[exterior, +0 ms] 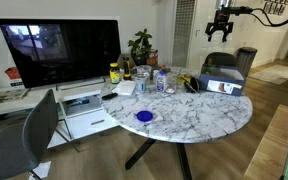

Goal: Remove the green bottle from the box and put it on the table.

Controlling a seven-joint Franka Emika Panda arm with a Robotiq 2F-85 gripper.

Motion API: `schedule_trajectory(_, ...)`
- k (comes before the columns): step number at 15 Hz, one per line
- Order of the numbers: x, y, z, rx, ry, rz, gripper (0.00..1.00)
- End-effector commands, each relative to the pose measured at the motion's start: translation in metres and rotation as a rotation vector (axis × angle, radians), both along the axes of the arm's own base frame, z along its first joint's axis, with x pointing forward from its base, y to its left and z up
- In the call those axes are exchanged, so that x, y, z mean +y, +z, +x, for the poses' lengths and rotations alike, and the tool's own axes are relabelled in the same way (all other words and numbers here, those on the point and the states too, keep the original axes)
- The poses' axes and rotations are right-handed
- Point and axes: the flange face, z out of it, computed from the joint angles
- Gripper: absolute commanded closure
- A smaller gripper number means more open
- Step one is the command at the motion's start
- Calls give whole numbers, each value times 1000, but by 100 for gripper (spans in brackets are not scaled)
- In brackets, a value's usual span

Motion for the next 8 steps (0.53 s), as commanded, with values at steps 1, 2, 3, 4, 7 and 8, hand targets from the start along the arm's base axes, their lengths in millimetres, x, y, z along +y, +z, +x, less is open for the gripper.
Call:
schedule_trajectory(1,-43,-30,28,-24,-88,59,0)
schedule_trajectory(2,-52,-37,34,-32,-107,65,0)
schedule_trajectory(3,-60,-46,38,-23,-128,79,0)
schedule_trajectory(4,-68,-58,44,-19,-151,84,0)
schedule_trajectory(7,-88,-88,57,-13,-201,87,0)
schedule_trajectory(8,-95,-98,61,-9,-214,79,0)
